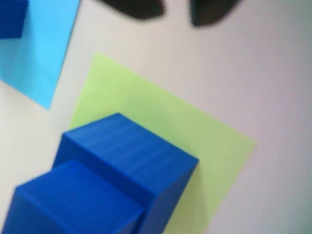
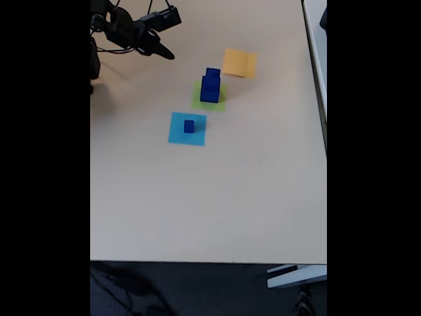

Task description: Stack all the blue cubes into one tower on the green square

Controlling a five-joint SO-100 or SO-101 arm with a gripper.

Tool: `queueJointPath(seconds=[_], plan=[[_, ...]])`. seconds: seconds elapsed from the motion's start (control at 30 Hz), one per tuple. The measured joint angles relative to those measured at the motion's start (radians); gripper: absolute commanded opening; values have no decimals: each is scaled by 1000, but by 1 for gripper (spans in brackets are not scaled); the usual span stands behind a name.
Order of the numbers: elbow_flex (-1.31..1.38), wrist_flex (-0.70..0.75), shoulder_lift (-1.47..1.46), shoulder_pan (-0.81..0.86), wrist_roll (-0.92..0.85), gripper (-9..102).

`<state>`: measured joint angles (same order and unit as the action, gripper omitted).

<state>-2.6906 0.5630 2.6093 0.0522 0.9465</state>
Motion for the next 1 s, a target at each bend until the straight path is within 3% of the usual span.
queueJointPath(seconds=[1.0], plan=[[304, -63, -407, -17, -20, 0]])
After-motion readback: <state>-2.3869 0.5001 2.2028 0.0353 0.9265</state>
